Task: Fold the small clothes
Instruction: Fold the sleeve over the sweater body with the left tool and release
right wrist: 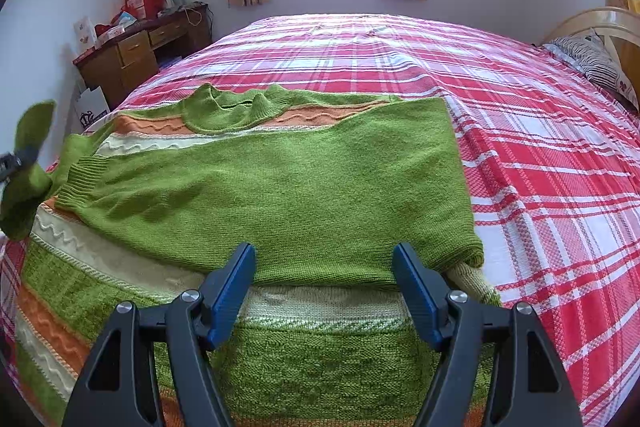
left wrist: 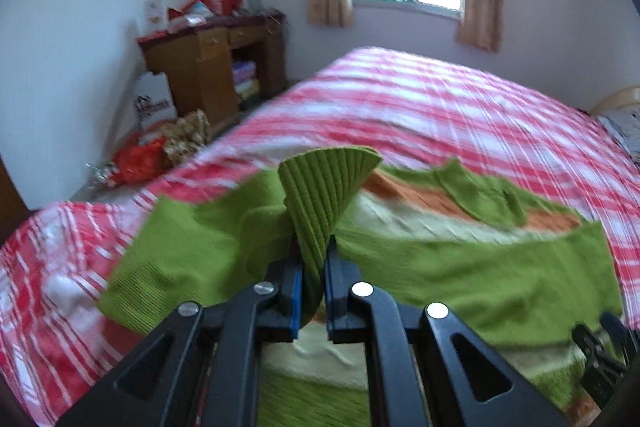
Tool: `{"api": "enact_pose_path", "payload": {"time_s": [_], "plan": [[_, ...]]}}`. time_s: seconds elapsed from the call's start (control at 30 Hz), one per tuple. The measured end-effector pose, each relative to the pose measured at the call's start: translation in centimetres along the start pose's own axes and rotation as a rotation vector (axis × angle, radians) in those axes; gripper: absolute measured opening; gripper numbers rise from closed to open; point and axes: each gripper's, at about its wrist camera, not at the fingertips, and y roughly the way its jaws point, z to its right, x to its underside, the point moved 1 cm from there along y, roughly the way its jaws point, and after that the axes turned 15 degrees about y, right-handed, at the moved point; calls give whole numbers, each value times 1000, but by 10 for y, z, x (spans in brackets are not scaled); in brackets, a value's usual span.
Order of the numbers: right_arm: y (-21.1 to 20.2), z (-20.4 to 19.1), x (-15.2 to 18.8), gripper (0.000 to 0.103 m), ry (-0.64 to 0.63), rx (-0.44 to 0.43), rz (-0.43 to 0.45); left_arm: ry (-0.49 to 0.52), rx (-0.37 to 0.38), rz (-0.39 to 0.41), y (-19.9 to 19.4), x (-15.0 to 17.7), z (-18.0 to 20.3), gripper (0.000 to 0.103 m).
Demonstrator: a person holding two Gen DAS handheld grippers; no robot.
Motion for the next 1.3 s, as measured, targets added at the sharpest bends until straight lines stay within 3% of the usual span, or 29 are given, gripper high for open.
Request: {"api": "enact_pose_path", "payload": {"time_s": [0.1, 0.23, 0.4, 0.53, 0.63, 0.67, 0.7, 0.73, 0.87, 0.93, 1.0, 1.07, 1.2, 1.3], "plan": [[0, 0, 0, 72, -1, 1, 0, -3, 62, -47, 8, 13, 17, 8], [0, 0, 0, 72, -1, 1, 0, 15, 81, -88, 19, 25, 30, 9], [0, -1, 1, 73, -6, 7, -1, 66, 48, -59, 17, 30, 39, 9], [2, -4, -1, 73, -16, 24, -11, 47, 77, -41, 18, 32, 35, 9], [-1, -9, -4, 73, -14, 20, -10, -2, 143, -21, 18, 36, 26, 22], [-5, -10, -6, 73, 4, 1, 0, -19, 181, -14, 18, 37, 24, 39], [-11, -12, -8, 73, 39, -48, 9, -28, 235, -8, 16, 38, 22, 64], [-14, -15, -10, 73, 65, -90, 8, -23, 270, -5, 14, 40, 22, 72], [-16, -36, -20, 73, 149, -300, -79, 19, 206, -11, -14, 57, 22, 76], [-8, -47, -23, 73, 201, -401, -148, -34, 216, 29, -31, 74, 10, 76], [3, -60, -24, 73, 268, -515, -230, -78, 169, 38, -37, 87, 1, 84], [13, -77, -21, 73, 305, -588, -291, -98, 119, 16, -30, 100, -5, 86], [23, -112, -9, 73, 265, -585, -346, -106, 171, 20, -22, 100, -3, 100], [29, -135, 5, 65, 195, -545, -370, -55, 138, 2, -19, 97, 11, 103]]}}
